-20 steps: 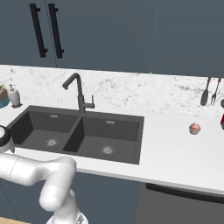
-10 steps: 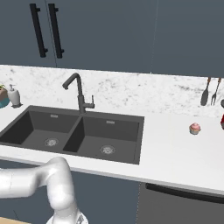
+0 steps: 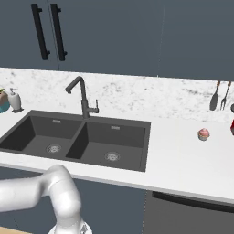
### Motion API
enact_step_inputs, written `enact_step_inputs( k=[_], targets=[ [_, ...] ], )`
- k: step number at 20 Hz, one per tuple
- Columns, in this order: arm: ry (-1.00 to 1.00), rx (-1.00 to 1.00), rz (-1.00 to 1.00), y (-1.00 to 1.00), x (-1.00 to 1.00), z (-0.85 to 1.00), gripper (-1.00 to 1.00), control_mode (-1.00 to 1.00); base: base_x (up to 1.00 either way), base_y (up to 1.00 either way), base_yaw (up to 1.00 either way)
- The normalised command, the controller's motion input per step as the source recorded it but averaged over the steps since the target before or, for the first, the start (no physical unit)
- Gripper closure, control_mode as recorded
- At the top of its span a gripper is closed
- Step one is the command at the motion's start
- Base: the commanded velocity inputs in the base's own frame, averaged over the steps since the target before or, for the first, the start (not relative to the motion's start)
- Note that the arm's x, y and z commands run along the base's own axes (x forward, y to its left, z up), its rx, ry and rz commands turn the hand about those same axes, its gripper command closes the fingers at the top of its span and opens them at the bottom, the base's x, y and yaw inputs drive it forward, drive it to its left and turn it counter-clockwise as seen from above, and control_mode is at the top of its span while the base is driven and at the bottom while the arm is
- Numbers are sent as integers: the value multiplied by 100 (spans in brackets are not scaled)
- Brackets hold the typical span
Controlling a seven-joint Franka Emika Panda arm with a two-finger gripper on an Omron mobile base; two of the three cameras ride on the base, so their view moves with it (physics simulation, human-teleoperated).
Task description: Pick the tomato from the sink and place it in the bowl. Then pick the bowl and place it in the microwave. Then close the microwave door and press the start button.
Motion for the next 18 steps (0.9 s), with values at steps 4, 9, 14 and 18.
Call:
enact_step_inputs(
  k=[4,9,14,18],
  targets=[
    [9,0,6,20,66,0,-100,-100,0,0,0],
    [20,0,3,45,49,-4,-100,-100,0,0,0],
    [12,0,1,37,18,-16,-100,-100,0,0,0],
    [4,0,1,14,11,-19,-100,-100,0,0,0]
  ],
)
